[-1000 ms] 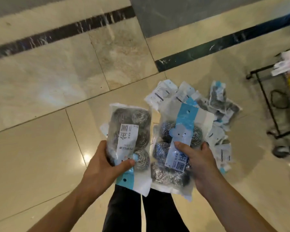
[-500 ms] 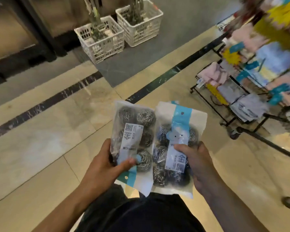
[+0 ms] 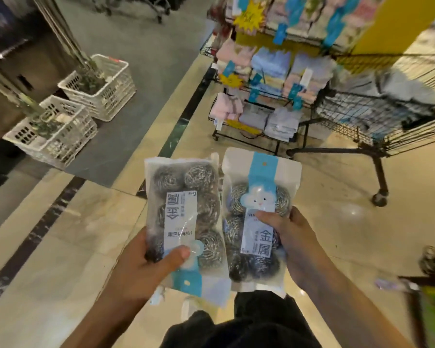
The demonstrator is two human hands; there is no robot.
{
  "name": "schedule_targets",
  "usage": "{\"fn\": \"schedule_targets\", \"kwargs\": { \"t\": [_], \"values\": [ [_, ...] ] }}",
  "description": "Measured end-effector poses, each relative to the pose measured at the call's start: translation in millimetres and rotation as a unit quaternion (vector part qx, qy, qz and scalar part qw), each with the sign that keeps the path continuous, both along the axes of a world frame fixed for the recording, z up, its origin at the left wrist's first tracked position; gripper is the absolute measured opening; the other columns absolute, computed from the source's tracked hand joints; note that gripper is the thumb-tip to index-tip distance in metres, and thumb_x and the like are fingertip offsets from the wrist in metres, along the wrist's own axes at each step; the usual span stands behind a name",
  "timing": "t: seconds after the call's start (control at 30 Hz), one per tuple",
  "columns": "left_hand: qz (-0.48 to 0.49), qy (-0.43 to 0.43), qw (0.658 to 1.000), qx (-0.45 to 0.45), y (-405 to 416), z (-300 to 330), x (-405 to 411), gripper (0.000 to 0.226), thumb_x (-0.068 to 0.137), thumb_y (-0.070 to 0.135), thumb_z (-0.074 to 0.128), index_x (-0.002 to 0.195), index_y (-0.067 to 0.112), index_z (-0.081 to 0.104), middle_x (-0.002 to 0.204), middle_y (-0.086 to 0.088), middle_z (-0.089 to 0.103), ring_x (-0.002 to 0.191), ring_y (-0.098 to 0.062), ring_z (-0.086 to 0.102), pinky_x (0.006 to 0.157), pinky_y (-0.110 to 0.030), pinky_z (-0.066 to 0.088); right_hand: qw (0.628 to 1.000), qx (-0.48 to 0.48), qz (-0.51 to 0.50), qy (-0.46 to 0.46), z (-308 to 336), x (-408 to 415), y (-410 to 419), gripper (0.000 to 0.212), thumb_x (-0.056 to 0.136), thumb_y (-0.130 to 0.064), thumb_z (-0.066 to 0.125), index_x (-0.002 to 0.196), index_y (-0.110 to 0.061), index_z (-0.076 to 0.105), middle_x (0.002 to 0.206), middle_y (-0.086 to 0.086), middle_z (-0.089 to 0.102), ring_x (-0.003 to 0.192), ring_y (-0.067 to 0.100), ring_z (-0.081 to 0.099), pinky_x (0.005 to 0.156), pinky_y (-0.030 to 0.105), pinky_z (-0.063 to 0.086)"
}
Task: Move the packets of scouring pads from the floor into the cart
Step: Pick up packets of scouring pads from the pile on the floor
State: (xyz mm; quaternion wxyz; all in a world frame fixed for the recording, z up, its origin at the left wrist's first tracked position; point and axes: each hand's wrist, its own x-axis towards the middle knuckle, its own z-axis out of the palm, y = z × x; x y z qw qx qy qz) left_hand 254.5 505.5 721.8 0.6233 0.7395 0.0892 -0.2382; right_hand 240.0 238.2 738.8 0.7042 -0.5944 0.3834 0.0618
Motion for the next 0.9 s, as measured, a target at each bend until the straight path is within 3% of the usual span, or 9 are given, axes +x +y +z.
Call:
{"fn": "schedule_targets", "kwargs": {
  "t": [0.07,0.2,0.3,0.37,0.5,0.6,0.7,0.83,0.9],
  "values": [
    [-0.005,-0.002,1.0,-0.017,-26,4,2,0.047,0.078,0.014,0.086,0.121,0.021,0.069,0.107,-0.002,0.082,0.096,-0.021,0.08,0.079,-0.035,0.065,1.0,0.003,-0.026,-0.011,4,-11,-23,0.046,0.084,-0.017,0.084,0.125,-0.024,0.064,0.106,0.001,0.083,0.103,0.03,0.078,0.101,0.06,0.056],
    [-0.064,-0.003,0.997,-0.035,-89,13,12,0.056,0.073,0.017,0.082,0.127,0.025,0.067,0.112,0.002,0.081,0.102,-0.019,0.078,0.085,-0.036,0.062,0.996,-0.009,-0.074,-0.045,11,-35,-85,0.046,0.086,-0.015,0.082,0.128,-0.02,0.062,0.109,0.004,0.082,0.098,0.029,0.08,0.091,0.054,0.062],
    [-0.098,-0.015,0.993,-0.061,-147,14,22,0.06,0.07,0.023,0.082,0.128,0.026,0.066,0.112,0.005,0.081,0.099,-0.014,0.078,0.074,-0.027,0.064,0.994,-0.019,-0.089,-0.066,14,-48,-144,0.042,0.089,-0.015,0.08,0.126,-0.02,0.062,0.108,0.002,0.083,0.094,0.024,0.081,0.082,0.047,0.062],
    [-0.115,-0.009,0.991,-0.067,-189,12,26,0.068,0.069,0.034,0.094,0.13,0.032,0.062,0.116,0.009,0.08,0.101,-0.011,0.077,0.08,-0.03,0.062,0.993,-0.016,-0.092,-0.074,15,-55,-188,0.042,0.089,-0.013,0.079,0.127,-0.018,0.062,0.109,0.004,0.082,0.095,0.026,0.081,0.082,0.049,0.063],
    [-0.14,0.02,0.988,-0.065,-278,11,34,0.106,0.034,0.067,0.098,0.129,0.037,0.061,0.118,0.01,0.079,0.1,-0.01,0.077,0.078,-0.029,0.059,0.989,-0.008,-0.129,-0.078,16,-65,-272,0.041,0.088,-0.011,0.081,0.124,-0.019,0.062,0.105,0.005,0.083,0.091,0.027,0.081,0.085,0.054,0.064],
    [-0.164,0.026,0.984,-0.066,-347,14,34,0.099,0.04,0.065,0.095,0.129,0.039,0.058,0.118,0.012,0.078,0.096,-0.006,0.077,0.081,-0.032,0.057,0.986,-0.011,-0.148,-0.07,12,-72,-334,0.043,0.086,-0.012,0.083,0.123,-0.021,0.062,0.102,0.003,0.083,0.087,0.024,0.082,0.077,0.046,0.064],
    [-0.175,0.026,0.983,-0.055,-402,11,36,0.121,0.019,0.075,0.094,0.129,0.039,0.059,0.116,0.014,0.078,0.098,-0.007,0.077,0.081,-0.033,0.057,0.986,-0.009,-0.159,-0.058,10,-75,-389,0.042,0.086,-0.014,0.083,0.122,-0.021,0.062,0.103,0.004,0.083,0.086,0.023,0.082,0.072,0.043,0.063],
    [-0.17,0.032,0.983,-0.063,-465,13,43,0.121,0.015,0.072,0.096,0.126,0.039,0.062,0.115,0.009,0.08,0.097,-0.012,0.078,0.071,-0.025,0.062,0.982,0.006,-0.183,-0.051,10,-72,-446,0.041,0.087,-0.014,0.082,0.122,-0.02,0.061,0.105,0.006,0.082,0.088,0.025,0.081,0.077,0.046,0.064],
    [-0.168,0.028,0.983,-0.069,-495,13,54,0.11,0.02,0.067,0.099,0.122,0.043,0.065,0.115,0.008,0.08,0.098,-0.013,0.078,0.072,-0.027,0.063,0.98,0.024,-0.193,-0.052,9,-64,-471,0.04,0.088,-0.013,0.08,0.123,-0.019,0.062,0.105,0.007,0.082,0.088,0.027,0.081,0.082,0.049,0.063]
  ]
}}
